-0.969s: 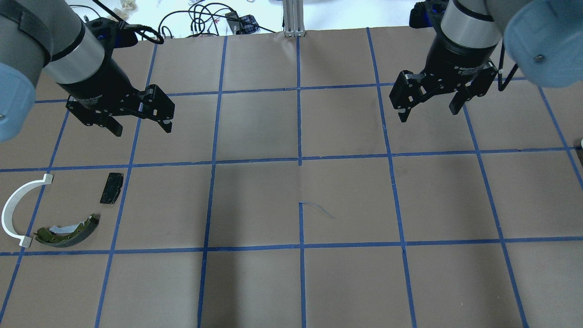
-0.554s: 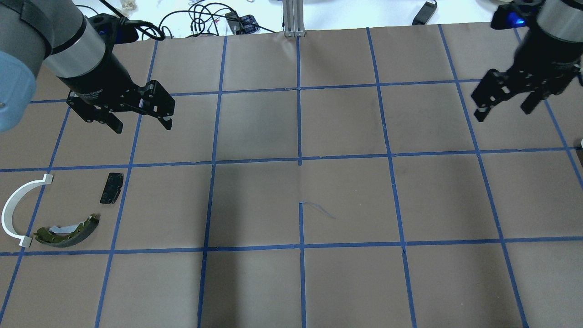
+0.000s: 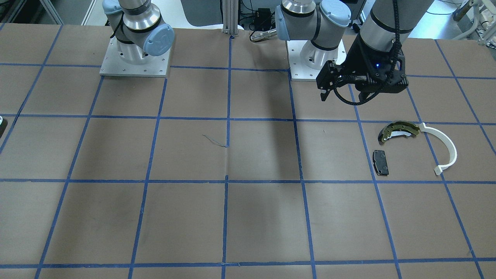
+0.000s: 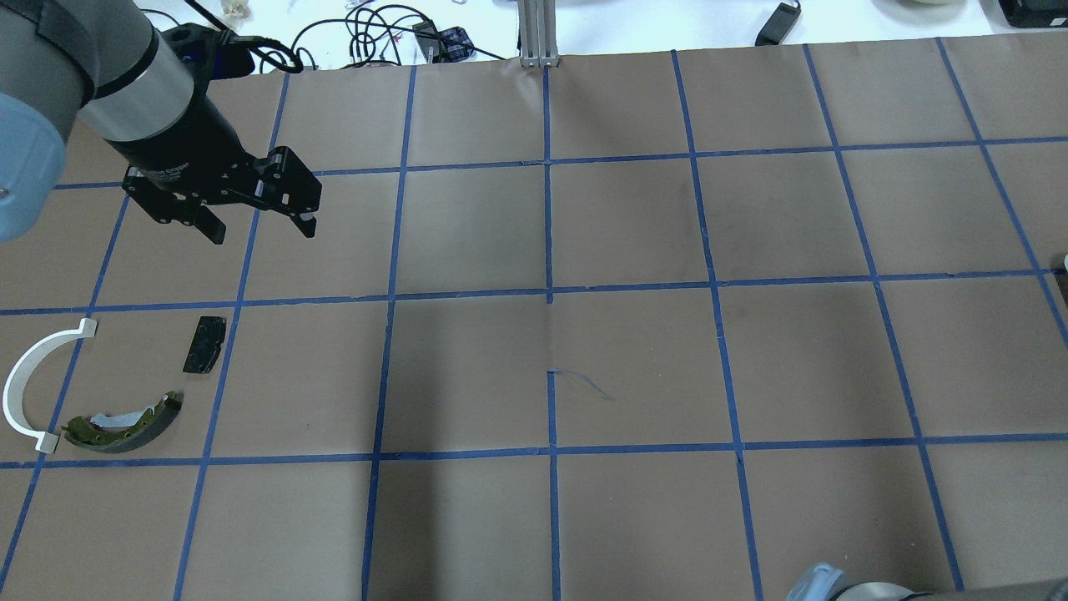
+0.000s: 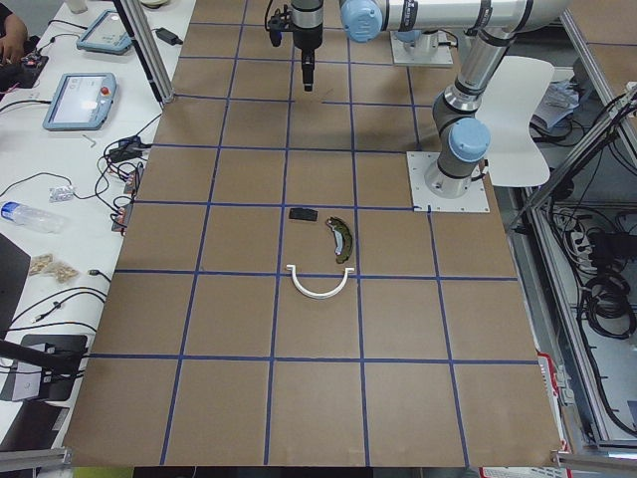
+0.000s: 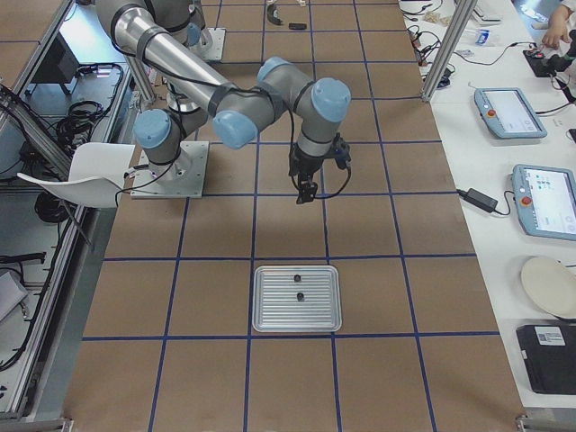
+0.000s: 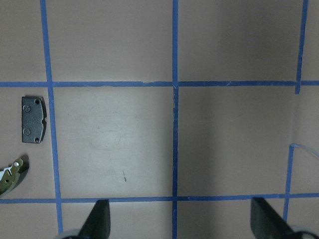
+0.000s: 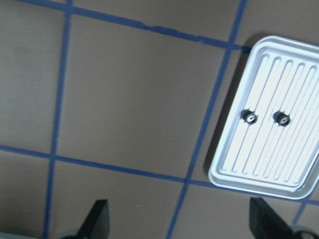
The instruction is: Place bearing gear from tray to pile
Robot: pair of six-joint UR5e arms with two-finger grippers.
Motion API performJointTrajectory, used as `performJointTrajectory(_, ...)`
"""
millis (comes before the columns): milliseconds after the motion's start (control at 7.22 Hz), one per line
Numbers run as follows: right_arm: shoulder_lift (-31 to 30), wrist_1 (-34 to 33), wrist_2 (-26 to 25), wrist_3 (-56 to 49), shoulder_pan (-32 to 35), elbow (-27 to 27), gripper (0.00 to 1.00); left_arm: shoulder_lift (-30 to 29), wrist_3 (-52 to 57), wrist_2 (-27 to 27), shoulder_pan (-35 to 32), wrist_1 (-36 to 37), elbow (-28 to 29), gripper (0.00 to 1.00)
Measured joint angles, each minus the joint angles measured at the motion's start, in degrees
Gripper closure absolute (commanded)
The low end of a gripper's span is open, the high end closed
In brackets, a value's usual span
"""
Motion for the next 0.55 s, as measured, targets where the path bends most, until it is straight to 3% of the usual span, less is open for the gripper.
performJointTrajectory(277,11.3,-16.2,0.5,-18.0,-8.9,-0.1,0.0,0.4,0.0,0.0,0.0,0.0,-0.4,0.0)
performJointTrajectory(554,19.9,-27.5,3.8,-28.7,-11.8,-0.5,0.0,0.8,0.0,0.0,0.1,0.0,-0.5,0.0)
